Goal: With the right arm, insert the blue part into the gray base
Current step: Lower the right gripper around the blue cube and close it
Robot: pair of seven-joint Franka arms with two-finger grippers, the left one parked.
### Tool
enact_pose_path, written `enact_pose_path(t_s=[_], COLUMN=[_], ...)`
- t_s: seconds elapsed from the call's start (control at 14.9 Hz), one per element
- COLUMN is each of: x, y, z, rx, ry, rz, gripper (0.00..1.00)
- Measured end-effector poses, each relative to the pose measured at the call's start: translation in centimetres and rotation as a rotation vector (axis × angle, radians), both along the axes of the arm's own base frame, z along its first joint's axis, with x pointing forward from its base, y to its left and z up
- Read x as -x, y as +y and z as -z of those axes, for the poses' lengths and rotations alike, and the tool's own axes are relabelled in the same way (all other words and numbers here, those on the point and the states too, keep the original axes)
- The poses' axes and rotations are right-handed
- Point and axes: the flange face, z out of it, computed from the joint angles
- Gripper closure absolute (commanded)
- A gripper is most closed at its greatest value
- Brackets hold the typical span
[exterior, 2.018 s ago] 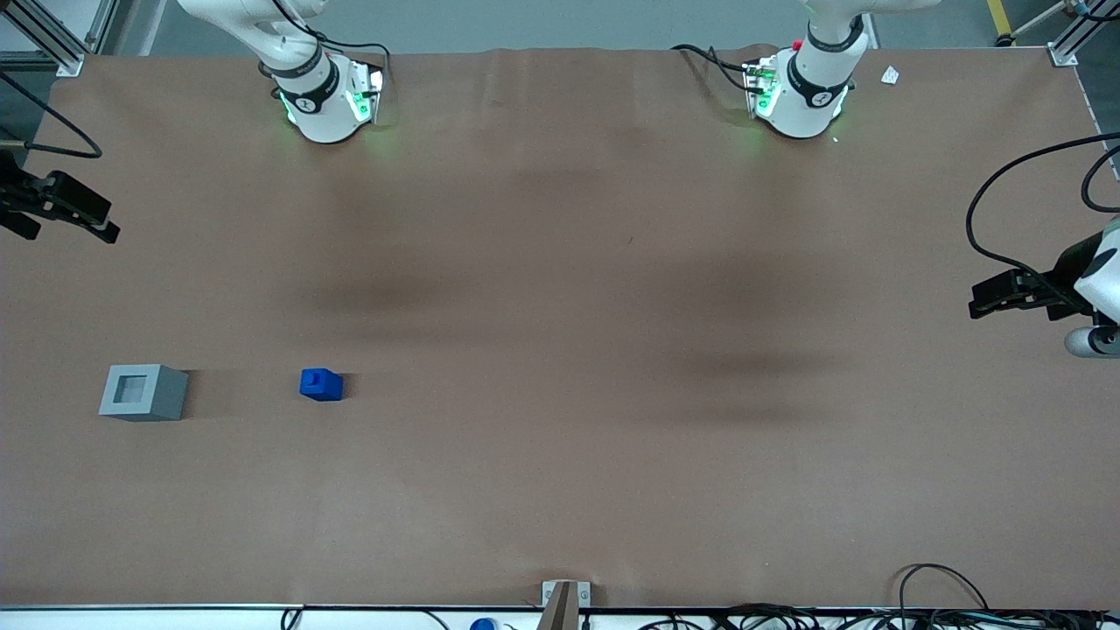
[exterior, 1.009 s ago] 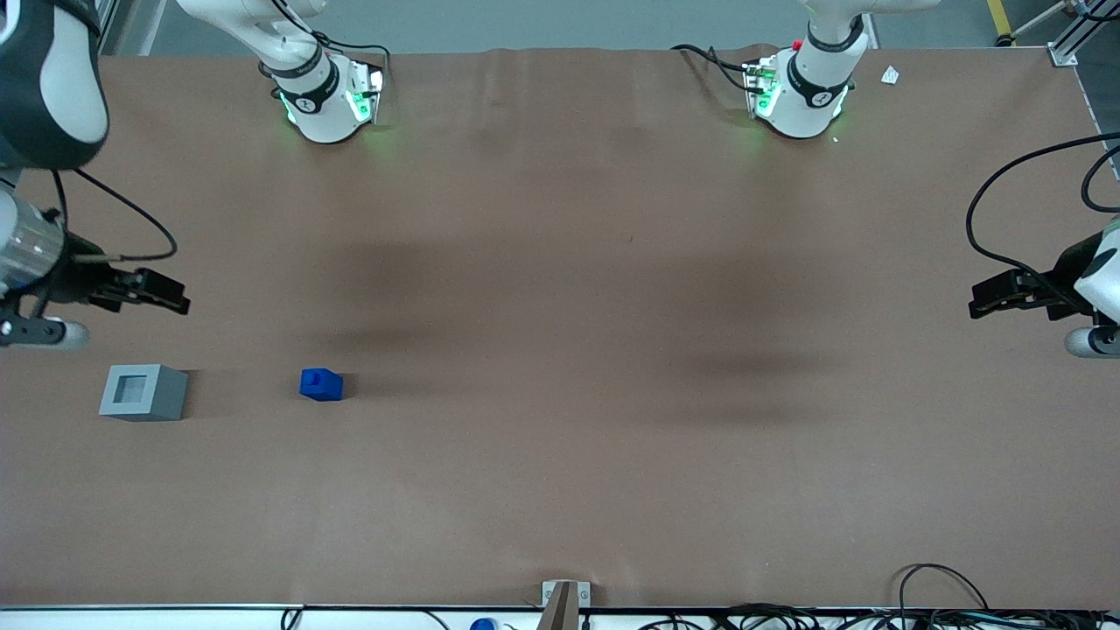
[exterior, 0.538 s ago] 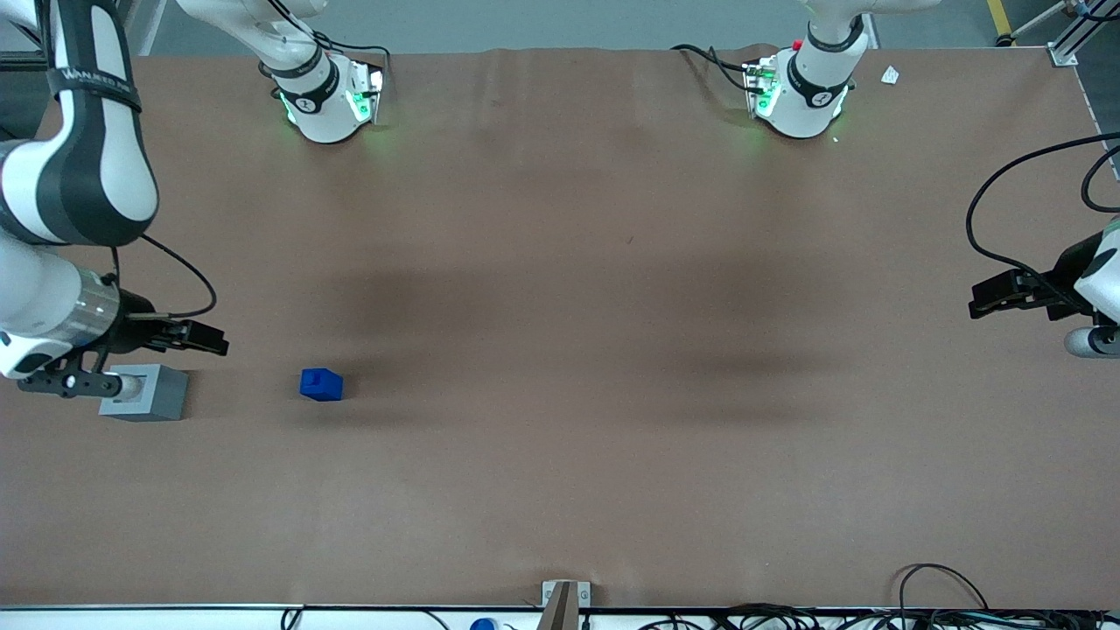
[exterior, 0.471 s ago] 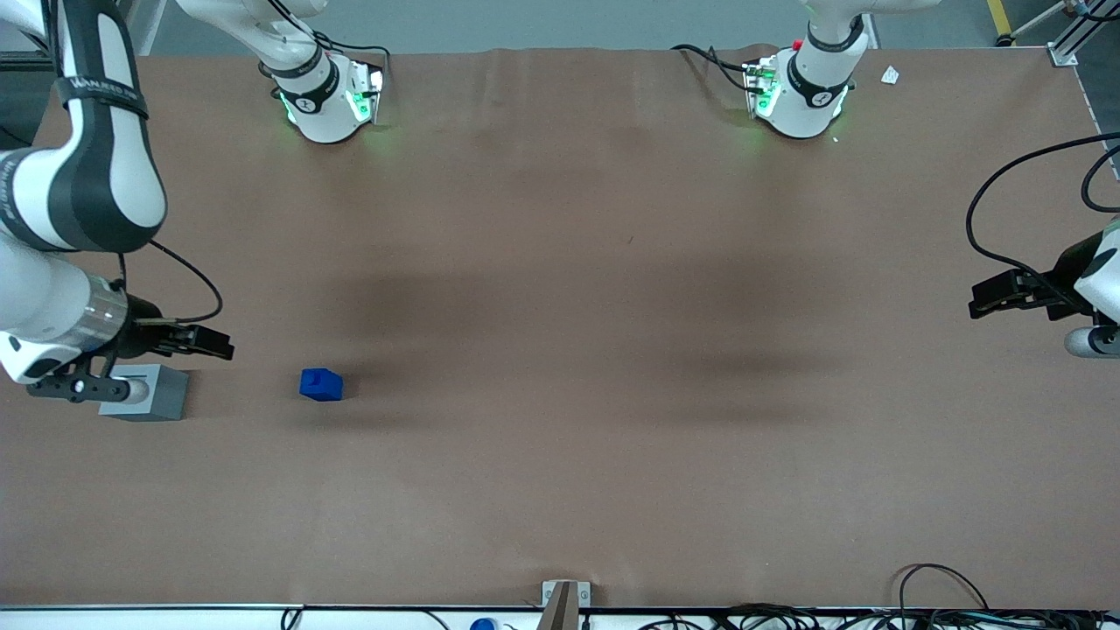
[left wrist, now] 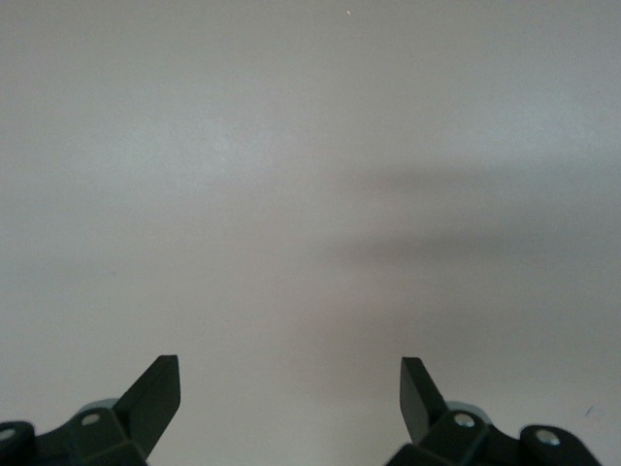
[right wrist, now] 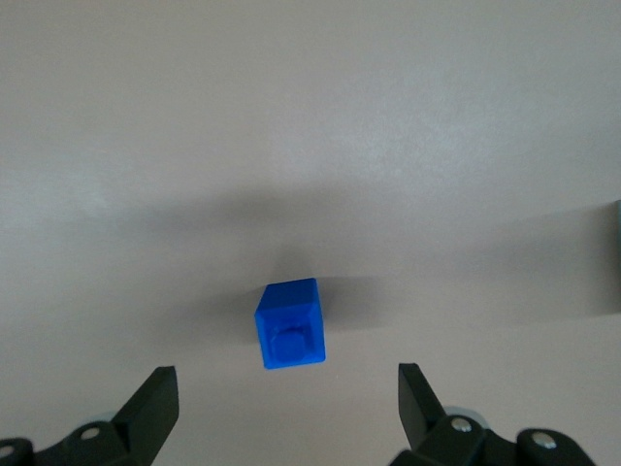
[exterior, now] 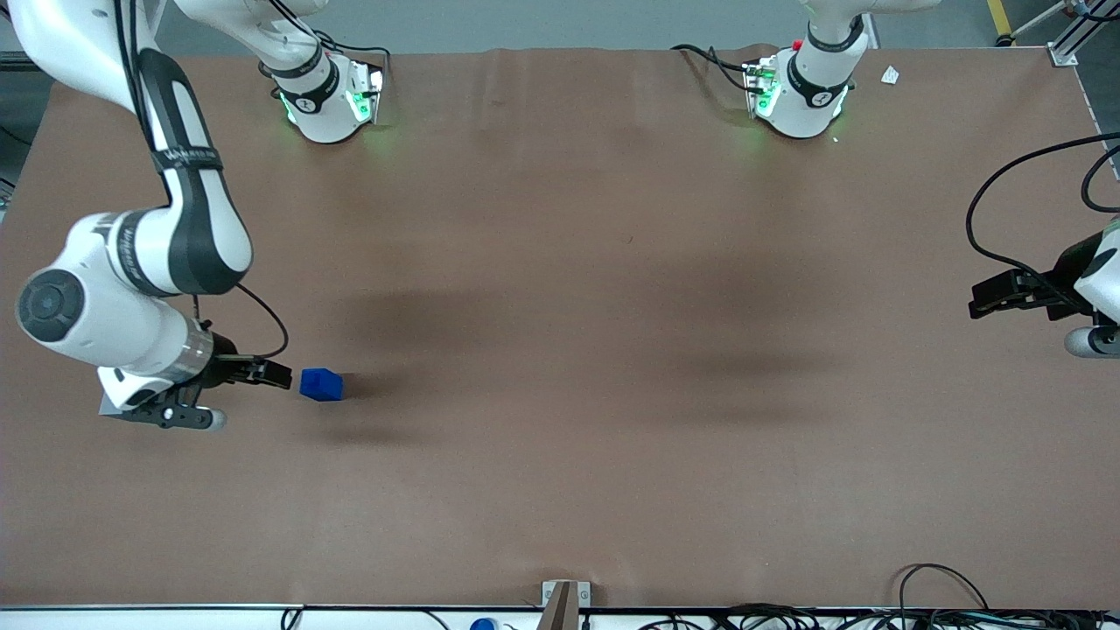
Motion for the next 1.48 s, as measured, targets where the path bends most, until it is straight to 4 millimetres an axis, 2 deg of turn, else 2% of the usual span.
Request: enact_pose_path(t_s=[0.27,0.67,0.87,1.14,1.28,1.48], x=[0.7,2.1,2.1,2.1,2.1,2.2], y=[0.2,2.0,1.9,1.9,1.9,1.8], z=[3.4,8.1,9.7,10.6,11.1,11.7], rx=[0.005,0.013,0.016,0.018,0.019,0.021], ry=[0.005,-0.008,-0.011,-0.008,-0.011,-0.004], rz=[0.000,-0.031,-0.055,-0.060,-0.061,-0.062], gripper=[0.00,0.00,0.00,0.01,0.08,0.27])
